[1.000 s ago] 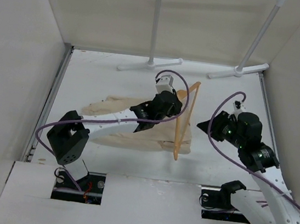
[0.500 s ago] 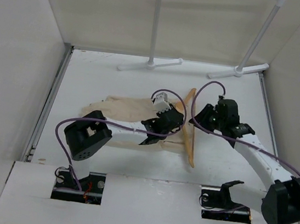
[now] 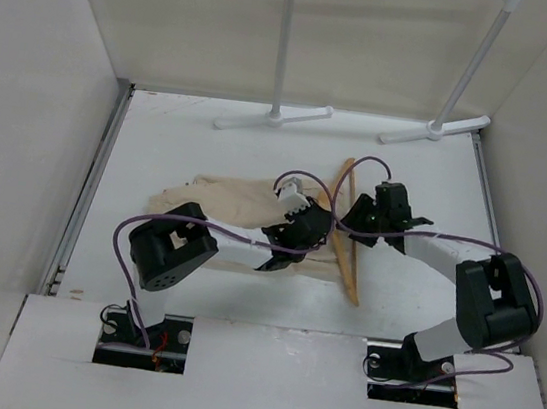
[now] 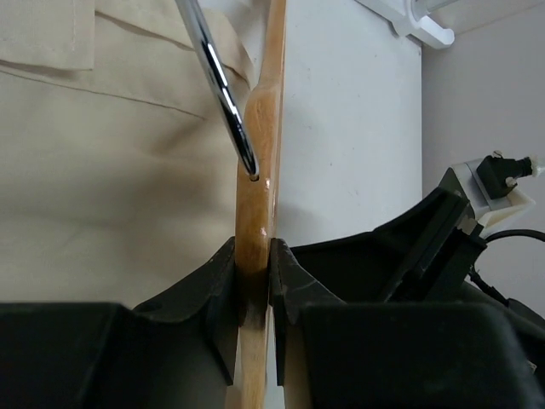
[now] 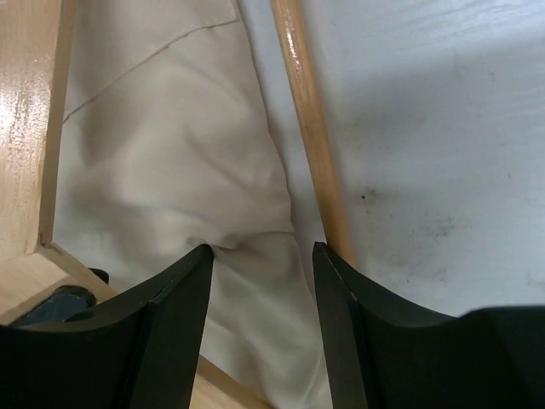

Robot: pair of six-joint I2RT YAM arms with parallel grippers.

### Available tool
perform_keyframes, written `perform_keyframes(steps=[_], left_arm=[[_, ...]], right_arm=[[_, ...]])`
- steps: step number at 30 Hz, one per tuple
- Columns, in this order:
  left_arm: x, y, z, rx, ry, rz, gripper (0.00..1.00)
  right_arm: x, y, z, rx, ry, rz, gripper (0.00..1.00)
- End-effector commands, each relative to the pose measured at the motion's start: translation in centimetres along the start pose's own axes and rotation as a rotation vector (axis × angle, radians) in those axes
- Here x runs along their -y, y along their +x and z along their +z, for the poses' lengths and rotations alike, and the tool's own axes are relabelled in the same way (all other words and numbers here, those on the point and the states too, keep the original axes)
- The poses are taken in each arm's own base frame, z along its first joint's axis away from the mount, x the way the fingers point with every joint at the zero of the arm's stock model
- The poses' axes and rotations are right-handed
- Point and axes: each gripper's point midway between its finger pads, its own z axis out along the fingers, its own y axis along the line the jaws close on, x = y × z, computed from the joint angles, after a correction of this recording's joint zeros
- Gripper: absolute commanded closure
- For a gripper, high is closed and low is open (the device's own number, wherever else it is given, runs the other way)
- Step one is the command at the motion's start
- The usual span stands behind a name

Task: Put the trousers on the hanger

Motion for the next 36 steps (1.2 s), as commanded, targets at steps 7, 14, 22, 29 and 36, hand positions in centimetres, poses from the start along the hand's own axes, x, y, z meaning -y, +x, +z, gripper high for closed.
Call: perform_keyframes(steps=[7,14,22,29,36], left_arm=[[-1.1,-0.1,-0.2,0.005,-0.014,-0.003,0.93],[-2.6,-1.3,-0.7,0.006,-0.04,0.005,0.93],[-6.6,-5.9,-2.0,0.058,-0.108,0.027,0.93],[-9.8,-9.5,-4.1,0.093,-0.159,0.104,0.93],[-10.9,-12.8,-6.4,0.113,-0.184,0.159,0.93]], right_arm=[[-1.3,1.1,2.2,-0.011,-0.1,0.018,0.57],[-4.2,-2.7,-1.6,0.096,-0.246,0.082,0.88],[-3.6,-6.5,-5.5,0.205,-0.243,0.132,0.88],[-0.9,-7.3,-5.8,0.231,-0.19,0.185,0.88],[1.5,-7.3,-4.9,0.232,-0.131,0.231,0.88]])
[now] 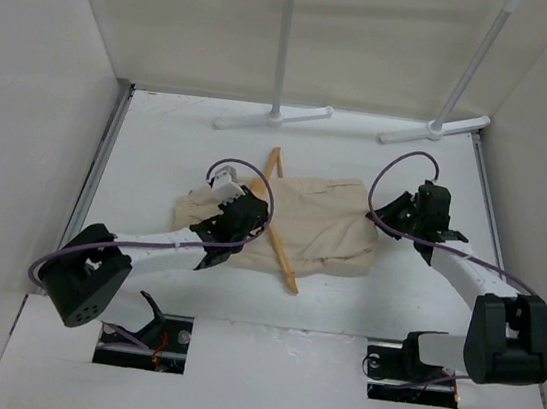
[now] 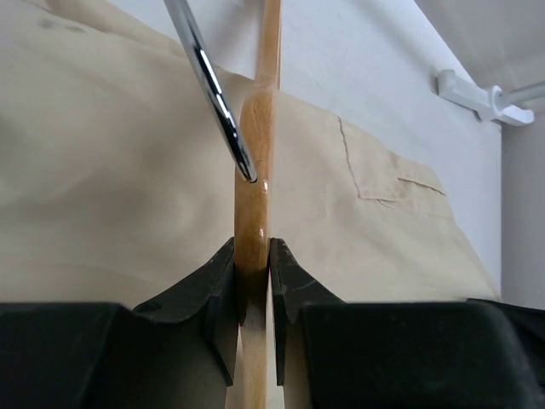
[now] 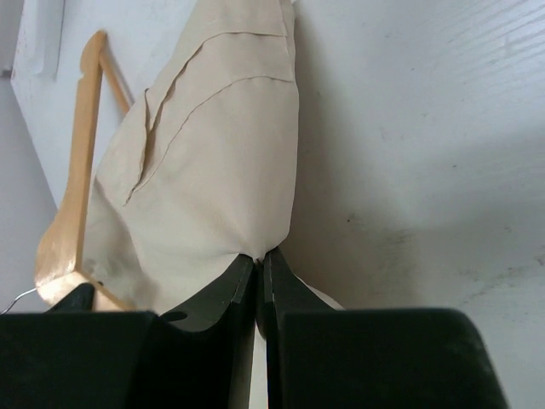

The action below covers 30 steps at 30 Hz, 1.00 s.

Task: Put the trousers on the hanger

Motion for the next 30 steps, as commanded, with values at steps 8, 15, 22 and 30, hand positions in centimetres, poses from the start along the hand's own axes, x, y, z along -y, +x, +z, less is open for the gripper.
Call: perform_keyframes(steps=[8,15,22,30], left_arm=[[4.1,-1.2,-2.3,-0.001,0.084,0.129,0.93],[7.9,-2.7,-3.5,0.032,0.094,0.335,0.96],[16.7,-10.4,-8.1,0.087,0.185,0.437,0.98],[24.7,-16.0,-13.0,0.053,0.314,0.487,0.97]], right_arm=[[1.0,-0.7,1.0,0.032,0.035,0.01,0.83],[1.1,-0.9,0.6,0.04,0.055,0.01,0.59],[-4.9,-2.4,-6.0,0.121,-0.055,-0.121,0.29],[-16.0,-0.4,-18.7,0.18,-0.401,-0.272,0.29]])
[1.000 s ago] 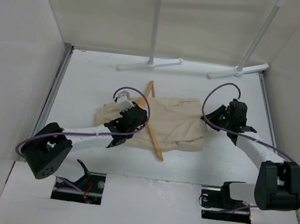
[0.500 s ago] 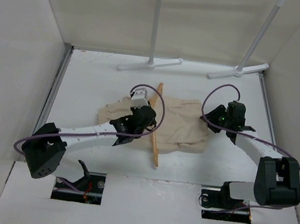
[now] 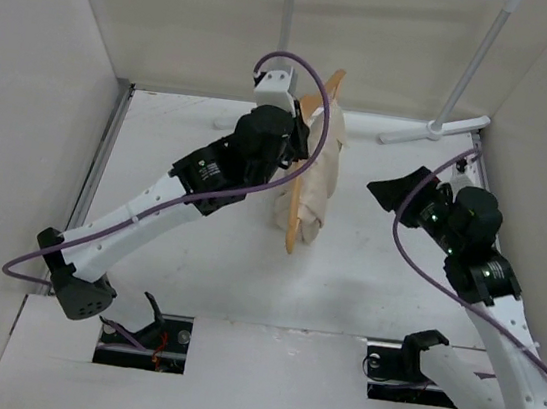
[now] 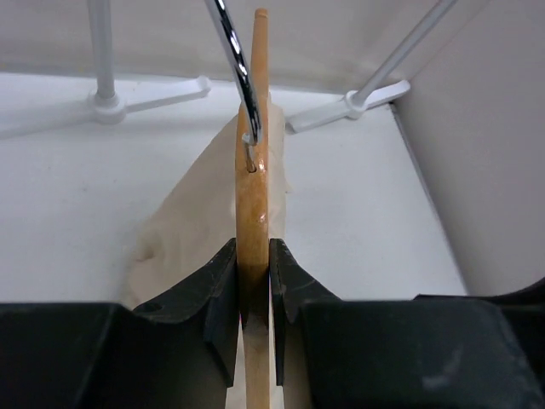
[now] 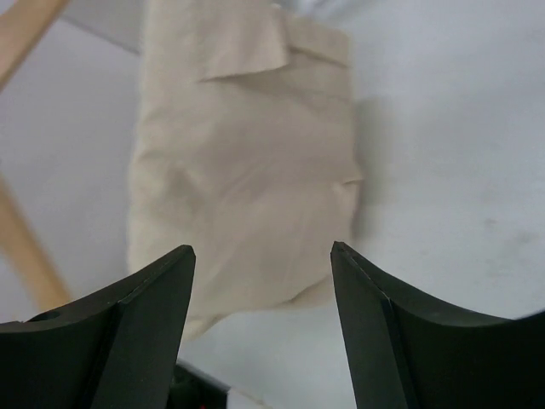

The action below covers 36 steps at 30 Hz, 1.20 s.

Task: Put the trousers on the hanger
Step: Place the trousers on the hanger, then place the hanger at the clothesline.

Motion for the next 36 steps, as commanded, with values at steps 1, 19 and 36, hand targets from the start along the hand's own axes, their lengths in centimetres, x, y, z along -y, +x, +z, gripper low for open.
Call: perform_keyframes(steps=[1,19,36], left_arm=[[1.9,-3.3,-1.7,0.003,0.068,0.032,0.97],[6.5,-3.0,-1.7,-0.081,0.168,0.034,0.97],[5.7,-5.2,-2.7,-0.016,0.183,-0.054,0.52]], right_arm=[[-5.5,-0.4,-3.4,-0.01,-0.136,-0.043,0.29],[-16.4,6.0,-0.4,-0.17,-0.406,-0.157,0.31],[-18.9,6.7,-0.8,-0.134,-0.477,-0.023,0.87]])
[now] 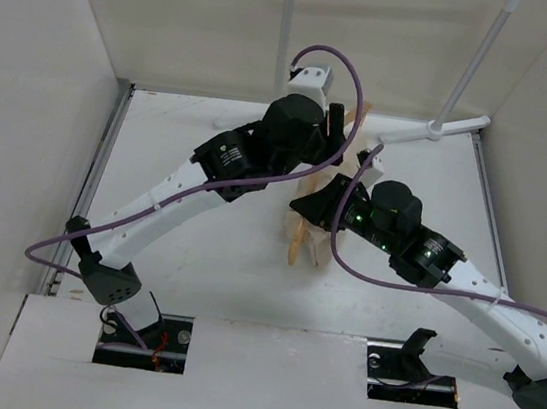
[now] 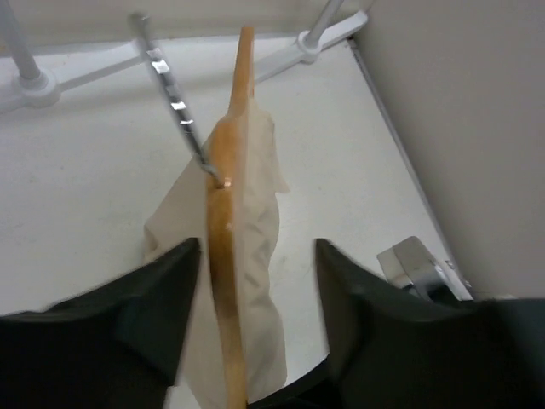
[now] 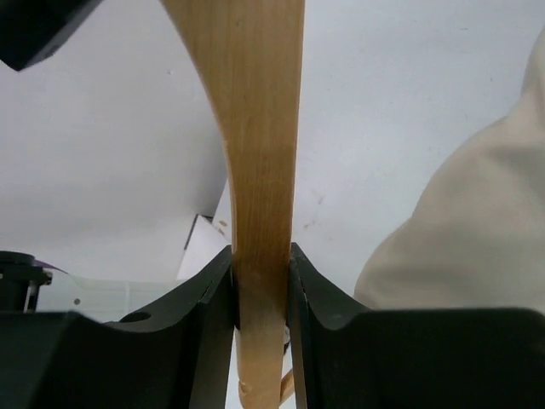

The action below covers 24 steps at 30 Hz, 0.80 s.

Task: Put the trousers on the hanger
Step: Place the hanger at the clothesline.

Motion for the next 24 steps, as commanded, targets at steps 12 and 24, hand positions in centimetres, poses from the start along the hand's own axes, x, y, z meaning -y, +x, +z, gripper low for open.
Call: perform_keyframes(steps=[12,24], left_arm=[[-8.3,-9.1,-14.4,0.409,0.042,-0.239,0.0],[-23.1,6.4,-14.9,0.221,-0.377,-0.316,0.0]], right_arm=[[-6.1,-14.3,-2.3,0.286,-0.201,0.005,0.89],[-1.3,-28.4,0.8,0.445,-0.119,0.032,0.9]])
